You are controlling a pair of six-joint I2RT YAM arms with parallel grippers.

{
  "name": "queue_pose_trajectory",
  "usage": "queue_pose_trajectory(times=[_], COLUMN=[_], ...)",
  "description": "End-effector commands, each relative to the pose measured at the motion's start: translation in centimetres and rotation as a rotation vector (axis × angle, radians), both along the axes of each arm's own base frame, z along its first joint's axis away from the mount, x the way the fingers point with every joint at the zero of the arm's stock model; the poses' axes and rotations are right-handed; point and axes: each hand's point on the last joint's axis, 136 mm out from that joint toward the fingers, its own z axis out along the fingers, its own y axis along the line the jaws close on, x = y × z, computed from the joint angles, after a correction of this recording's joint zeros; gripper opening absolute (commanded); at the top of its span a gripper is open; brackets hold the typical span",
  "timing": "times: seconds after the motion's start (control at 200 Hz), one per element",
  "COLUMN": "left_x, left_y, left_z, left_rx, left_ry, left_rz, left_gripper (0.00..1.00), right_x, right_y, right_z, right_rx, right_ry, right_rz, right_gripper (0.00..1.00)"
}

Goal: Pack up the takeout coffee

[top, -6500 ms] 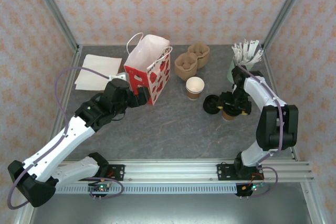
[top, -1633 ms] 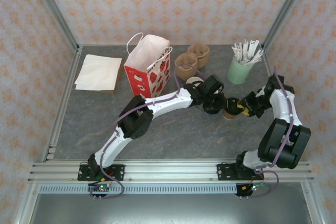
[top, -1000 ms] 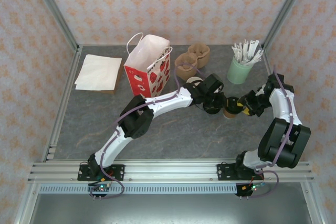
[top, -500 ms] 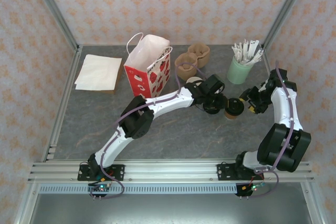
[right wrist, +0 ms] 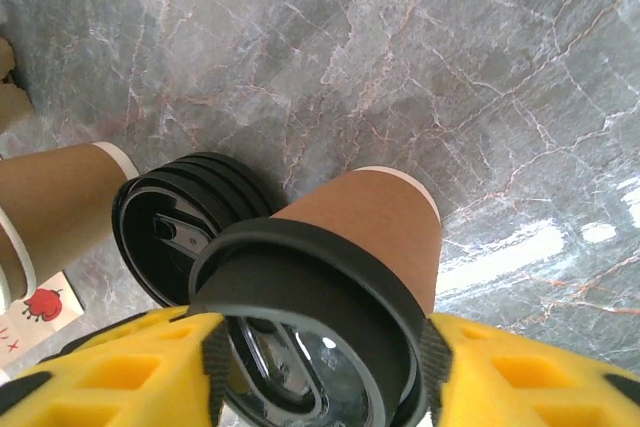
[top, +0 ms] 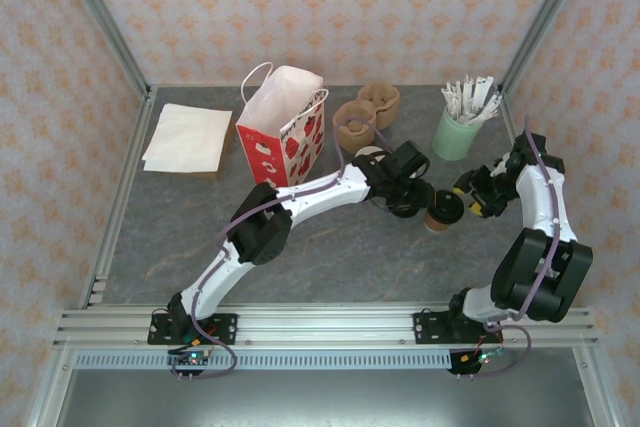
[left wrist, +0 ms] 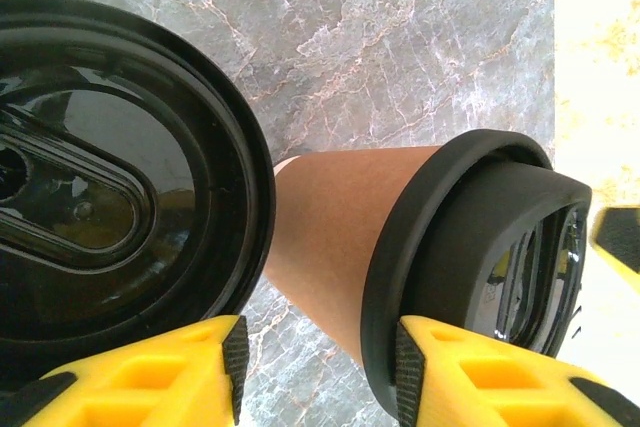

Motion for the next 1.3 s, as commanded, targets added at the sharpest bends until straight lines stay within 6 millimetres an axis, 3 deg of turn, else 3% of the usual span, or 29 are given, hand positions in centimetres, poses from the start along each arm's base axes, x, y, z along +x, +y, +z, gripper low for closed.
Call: queue_pose_trajectory(times=[0.0,0.3,0.44,0.621,0.926,1.291], left_x=[-0.1,0.5,0.7,0.6,0.4,0.6], left_y=[-0.1,0.3,-0.5,-1.6,0.3,0.4], left_z=[-0.2,1.8,3.4,3.5,3.4,6.4], left_rx=[0.035,0.017,-0.050,-0.103,-0.046,-0.097], left_ry=[-0.005,-0.041,-0.044,-0.016,-0.041,-0.085], left_rz=[0.000,0.013,0.011,0.006,0.023,0.031], left_gripper=[0.46,0.51,0.53,0.55,0.56,0.61], right_x=[-0.7,-1.4,-1.3,-1.4,-1.5,-1.6], right_y=[0.3,0.5,0.6,0.6,0.8,1.1], right_z=[-1.1,-2.1,-2.0,-2.0,-1.8,-1.2], right_rx=[0.027,0.037,0.040,0.041,0.044,0.050], right_ry=[0.043,0.079,0.069,0.072,0.061,0.042], right_rz=[0.007,0.004,0.002,0.005,0.011,0.008], right_gripper=[0.52,0.49,0.48,0.48,0.47,0.47])
